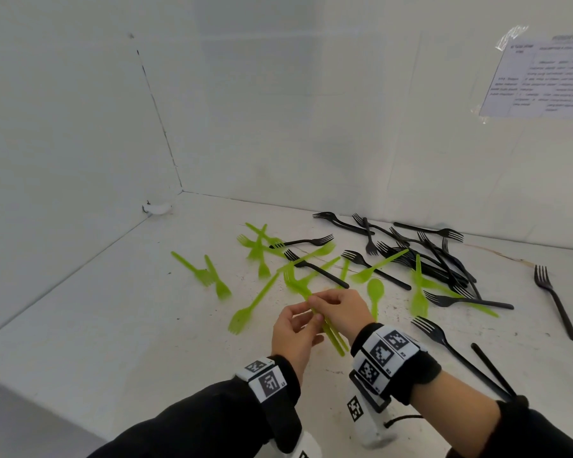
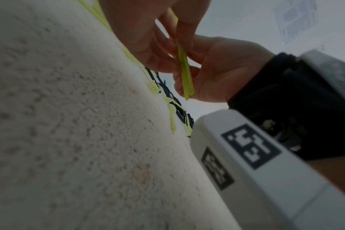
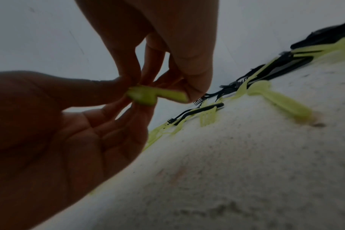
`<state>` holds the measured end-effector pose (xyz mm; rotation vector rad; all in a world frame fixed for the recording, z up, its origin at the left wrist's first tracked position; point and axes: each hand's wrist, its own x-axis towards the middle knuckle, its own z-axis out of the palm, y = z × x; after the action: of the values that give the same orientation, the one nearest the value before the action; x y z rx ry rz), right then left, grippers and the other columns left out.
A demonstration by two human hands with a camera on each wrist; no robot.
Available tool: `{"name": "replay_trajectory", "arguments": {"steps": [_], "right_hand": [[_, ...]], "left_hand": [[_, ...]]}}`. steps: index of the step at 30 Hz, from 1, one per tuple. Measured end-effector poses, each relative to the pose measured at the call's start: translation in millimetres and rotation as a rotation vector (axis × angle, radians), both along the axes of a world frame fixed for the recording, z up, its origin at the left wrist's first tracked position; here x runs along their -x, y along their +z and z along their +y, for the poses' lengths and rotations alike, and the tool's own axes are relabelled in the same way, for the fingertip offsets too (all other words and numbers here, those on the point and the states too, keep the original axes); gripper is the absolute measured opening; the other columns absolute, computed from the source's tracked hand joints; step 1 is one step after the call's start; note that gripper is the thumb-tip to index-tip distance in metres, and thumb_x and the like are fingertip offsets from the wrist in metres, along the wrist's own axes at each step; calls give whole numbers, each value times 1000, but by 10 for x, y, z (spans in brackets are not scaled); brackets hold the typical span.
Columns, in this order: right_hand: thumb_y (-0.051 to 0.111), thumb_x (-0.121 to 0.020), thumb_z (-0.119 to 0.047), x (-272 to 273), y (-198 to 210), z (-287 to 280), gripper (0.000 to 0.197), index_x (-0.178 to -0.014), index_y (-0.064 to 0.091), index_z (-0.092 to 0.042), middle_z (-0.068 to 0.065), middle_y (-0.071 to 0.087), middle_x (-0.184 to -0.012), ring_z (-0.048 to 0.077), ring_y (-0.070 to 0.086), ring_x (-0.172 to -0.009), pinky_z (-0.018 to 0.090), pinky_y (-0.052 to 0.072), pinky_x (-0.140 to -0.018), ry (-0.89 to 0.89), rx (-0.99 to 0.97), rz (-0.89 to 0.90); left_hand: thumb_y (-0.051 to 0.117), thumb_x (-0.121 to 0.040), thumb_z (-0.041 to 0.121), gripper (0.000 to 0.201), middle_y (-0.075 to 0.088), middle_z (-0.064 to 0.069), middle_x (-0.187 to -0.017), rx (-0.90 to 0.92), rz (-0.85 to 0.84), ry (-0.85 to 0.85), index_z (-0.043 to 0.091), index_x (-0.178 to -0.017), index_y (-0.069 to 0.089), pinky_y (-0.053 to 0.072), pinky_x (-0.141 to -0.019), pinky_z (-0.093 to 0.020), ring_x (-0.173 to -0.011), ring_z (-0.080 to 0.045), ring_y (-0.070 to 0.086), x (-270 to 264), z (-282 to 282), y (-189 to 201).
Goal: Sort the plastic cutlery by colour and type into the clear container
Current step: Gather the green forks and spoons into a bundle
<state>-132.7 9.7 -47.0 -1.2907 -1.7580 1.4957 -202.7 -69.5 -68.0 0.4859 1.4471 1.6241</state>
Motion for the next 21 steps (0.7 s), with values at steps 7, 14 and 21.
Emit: {"name": "replay_trajectory", "arguments": {"steps": [7, 14, 21], "right_hand": [[58, -91, -29, 143, 221, -6, 17, -92, 68, -15, -6, 60, -69, 5, 52, -60, 15, 35, -51, 191, 159, -51], [64, -87, -20, 301, 215, -14, 7, -89, 65, -13, -8, 58, -62, 2, 52, -52, 16, 41, -48, 196, 114, 81], [40, -98, -35, 542, 203, 132, 35, -95, 67, -14, -1, 67, -95, 13, 54, -73, 27, 44, -65, 296, -104, -253]], "left_hand": [[53, -92, 0, 18, 68, -18, -95, -74, -101, 60, 9, -107, 49, 58, -67, -31, -76, -26, 66, 115, -17, 70], [50, -93, 1, 17, 72, -10, -82, -89, -184, 69, 13, -104, 58, 59, -64, -27, -70, -22, 71, 255, -38, 163], [33, -98, 5, 23, 47, -4, -70, 57, -193, 173, 7, -103, 56, 43, -48, -27, -50, -15, 46, 393, -84, 135]]}}
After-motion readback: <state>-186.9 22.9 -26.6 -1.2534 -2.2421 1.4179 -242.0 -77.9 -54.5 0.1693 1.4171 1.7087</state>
